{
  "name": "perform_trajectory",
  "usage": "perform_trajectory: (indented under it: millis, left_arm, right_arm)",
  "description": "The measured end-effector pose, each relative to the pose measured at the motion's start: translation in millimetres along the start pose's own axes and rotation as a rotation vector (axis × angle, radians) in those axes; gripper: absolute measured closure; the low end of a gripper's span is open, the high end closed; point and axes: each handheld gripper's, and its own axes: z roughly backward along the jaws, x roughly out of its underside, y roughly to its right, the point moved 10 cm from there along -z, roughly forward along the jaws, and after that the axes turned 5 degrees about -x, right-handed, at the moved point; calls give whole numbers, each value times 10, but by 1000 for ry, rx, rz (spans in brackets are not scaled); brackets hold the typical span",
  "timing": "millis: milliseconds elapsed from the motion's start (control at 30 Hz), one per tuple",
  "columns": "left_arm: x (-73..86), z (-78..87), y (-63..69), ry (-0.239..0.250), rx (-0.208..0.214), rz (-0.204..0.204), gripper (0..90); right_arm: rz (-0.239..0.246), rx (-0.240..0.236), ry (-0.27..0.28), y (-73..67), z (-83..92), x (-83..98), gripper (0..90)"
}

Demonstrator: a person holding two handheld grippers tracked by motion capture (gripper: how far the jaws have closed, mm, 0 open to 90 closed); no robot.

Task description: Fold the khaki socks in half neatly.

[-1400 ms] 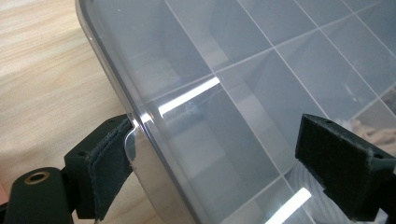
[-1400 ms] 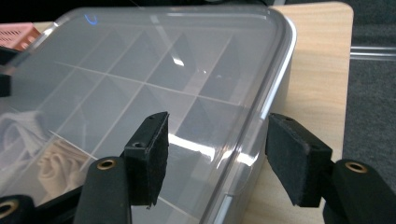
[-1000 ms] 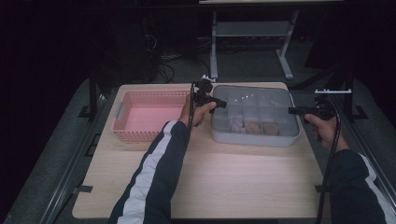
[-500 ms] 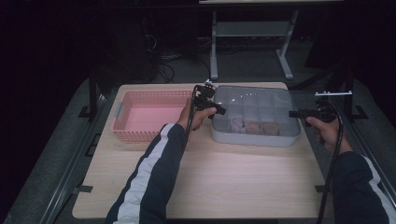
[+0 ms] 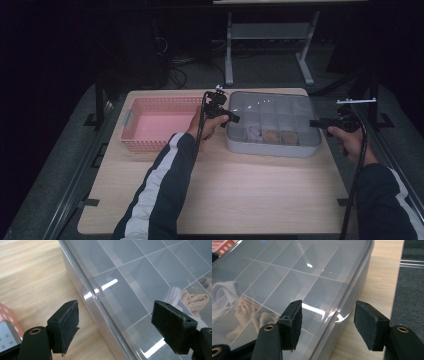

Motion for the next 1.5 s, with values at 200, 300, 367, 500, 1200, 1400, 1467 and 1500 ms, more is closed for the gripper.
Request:
perform_trajectory:
  millis: [200,300,367,500,1200,1400,1467,1500]
  left_arm:
    - [60,-25,111,-14,52,-9,190]
    - [82,-4,106,-19,65,-16,202]
    - [94,8,106,-23,72,-26,208]
    - [116,18,122,-15,81,-23,202]
    - [177,472,102,98,64,-155,214]
    - [265,683,132,113,67,-202,212]
    - [312,744,133,115,65,-214,212]
    - [332,766,134,115,67,-220,212]
  right_arm:
    - [17,10,-7,-19,10,6,408]
    - [43,28,-16,-46,24,11,406]
    - [54,36,-17,-56,22,15,391]
    - [55,35,-13,-69,23,26,389]
    - [169,87,0,-271,99,-93,370]
    - [235,95,-11,-422,58,-128,356]
    - [246,97,-20,-480,40,-131,345]
    - [259,95,-23,-514,28,-138,346]
